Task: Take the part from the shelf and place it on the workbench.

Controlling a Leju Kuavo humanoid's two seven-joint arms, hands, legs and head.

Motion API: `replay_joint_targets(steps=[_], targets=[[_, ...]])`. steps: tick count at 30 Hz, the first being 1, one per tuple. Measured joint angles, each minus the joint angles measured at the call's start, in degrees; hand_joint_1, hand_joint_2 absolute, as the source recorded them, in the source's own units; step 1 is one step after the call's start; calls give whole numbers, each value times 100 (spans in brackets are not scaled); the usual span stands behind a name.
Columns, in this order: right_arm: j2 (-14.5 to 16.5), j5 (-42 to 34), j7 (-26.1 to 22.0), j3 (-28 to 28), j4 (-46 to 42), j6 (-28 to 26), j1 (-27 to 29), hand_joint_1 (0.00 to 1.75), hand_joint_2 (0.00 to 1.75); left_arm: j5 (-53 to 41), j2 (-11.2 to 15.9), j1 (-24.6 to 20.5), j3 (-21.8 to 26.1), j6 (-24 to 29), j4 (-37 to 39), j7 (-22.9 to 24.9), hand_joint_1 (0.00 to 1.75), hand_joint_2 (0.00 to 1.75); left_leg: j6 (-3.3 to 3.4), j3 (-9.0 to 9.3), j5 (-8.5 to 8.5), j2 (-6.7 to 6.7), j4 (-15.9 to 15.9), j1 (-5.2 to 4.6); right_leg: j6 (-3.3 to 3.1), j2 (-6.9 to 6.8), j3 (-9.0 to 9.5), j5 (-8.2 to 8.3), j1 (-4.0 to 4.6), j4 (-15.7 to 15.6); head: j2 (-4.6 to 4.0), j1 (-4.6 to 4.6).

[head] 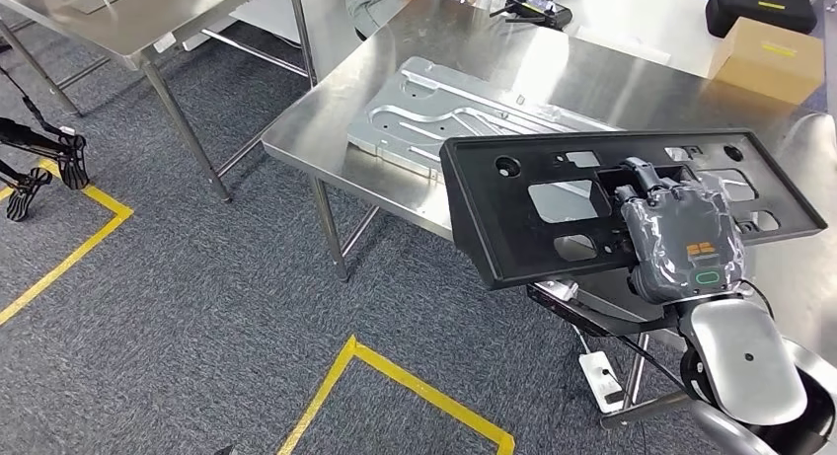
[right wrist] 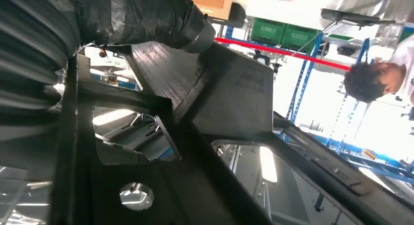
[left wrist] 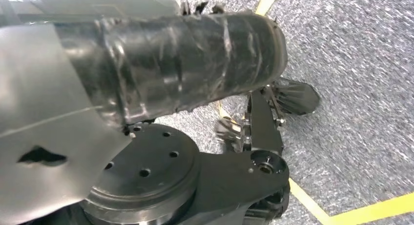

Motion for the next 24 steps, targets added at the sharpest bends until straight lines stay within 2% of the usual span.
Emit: replay_joint_targets(steps=[1, 2, 4, 5, 6, 7, 9, 11, 12, 13, 14, 15, 16, 17, 19, 20, 21, 23, 24], targets=[[14, -6, 0, 1, 20, 1, 2, 175, 175, 1, 1, 2, -4, 0, 0, 0, 0, 0, 2, 96, -72, 2, 0, -7, -13, -3, -59, 4, 7, -137, 0, 1], [28, -13, 0, 1, 39, 1, 0, 175, 175, 2, 1, 4, -9, 0, 0, 0, 0, 0, 0, 197, -146, 9, -2, -17, -47, -23, -59, 178, 23, -403, 0, 2], [56, -27, 0, 3, 74, 2, -11, 175, 175, 2, -14, 9, -14, -2, 1, 0, 0, 0, -19, 366, -294, 25, -3, -41, -171, -133, -6, 859, 90, -1028, 0, -1], [69, -37, -1, 7, 92, 1, -23, 175, 175, 2, -22, 8, -16, -2, 1, 0, 0, 0, -44, 433, -365, 41, -3, -54, -222, -179, 37, 1132, 124, -1228, 0, -1], [84, -45, -1, 11, 111, 1, -39, 175, 175, 2, -29, 9, -17, -3, 1, 0, 0, 0, -73, 498, -413, 56, 15, -66, -257, -199, 73, 1295, 144, -1331, 0, 2], [99, -49, -2, 14, 128, -1, -63, 175, 175, 2, -32, 5, -19, -3, 1, 0, 0, 0, -110, 552, -425, 72, 52, -77, -268, -174, 121, 1297, 146, -1347, 0, 2], [128, -53, -3, 15, 151, -2, -107, 175, 175, 2, -26, -13, -19, -3, 1, 0, 0, 0, -185, 475, -351, 93, 300, -73, -301, -103, 256, 1304, 105, -1406, 1, 8], [163, -54, -5, 17, 169, -2, -139, 175, 175, 2, -22, -40, -19, -4, 1, 0, 0, 0, -244, 129, -330, 72, 851, -57, -356, -44, 377, 1259, 72, -1456, 1, -7], [185, -55, -5, 22, 180, -2, -147, 175, 175, 2, -22, -45, -20, -4, 1, 1, 0, 0, -268, -85, -420, 56, 1162, -43, -375, -16, 421, 1219, 69, -1467, 0, -12], [209, -55, -6, 33, 193, -2, -150, 175, 175, 2, -23, -43, -20, -6, 0, 1, 0, 0, -290, -305, -588, 51, 1421, -27, -387, 17, 462, 1175, 62, -1469, 0, -18], [231, -55, -6, 47, 207, -2, -150, 175, 175, 2, -23, -40, -21, -7, 0, 2, 0, 0, -315, -489, -773, 51, 1578, -7, -383, 58, 509, 1126, 55, -1468, 0, -17], [252, -56, -6, 66, 222, -2, -150, 175, 175, 1, -23, -28, -21, -7, 1, 4, 0, 0, -335, -607, -896, 51, 1599, 13, -372, 104, 566, 1073, 45, -1466, 0, -17], [273, -59, -7, 84, 238, -2, -150, 175, 175, -2, -21, -16, -21, -7, 1, 7, 0, 0, -352, -652, -901, 50, 1470, 30, -353, 149, 635, 1014, 32, -1462, 0, -17], [296, -62, -8, 99, 257, -3, -152, 175, 175, -6, -18, -6, -21, -5, 1, 9, 0, 0, -364, -627, -758, 43, 1197, 45, -327, 193, 714, 948, 15, -1455, 0, -17], [347, -75, -14, 131, 317, -13, -171, 175, 175, -20, -11, 17, -24, -3, 2, 11, 0, 0, -389, -497, -187, -34, 509, 68, -258, 267, 844, 810, -10, -1430, 0, -25], [378, -84, -17, 150, 361, -21, -190, 175, 175, -32, -8, 21, -27, -4, 2, 11, 0, 0, -380, -438, 17, -73, 281, 66, -214, 304, 889, 746, -12, -1417, 0, -28], [409, -94, -19, 169, 404, -28, -207, 175, 175, -43, -7, 15, -33, -6, 3, 11, 0, 0, -352, -400, 144, -105, 161, 63, -167, 333, 928, 698, -5, -1404, 0, -31], [456, -105, -22, 193, 470, -39, -239, 175, 175, -59, -7, -8, -46, -9, 3, 13, 0, 0, -248, -322, 146, -87, 131, 49, -91, 368, 971, 674, -1, -1358, 0, -33], [467, -108, -22, 198, 490, -42, -248, 175, 175, -61, -9, -17, -51, -10, 3, 14, 0, 0, -196, -275, 158, -70, 111, 51, -67, 335, 953, 688, -6, -1282, 0, -34]])
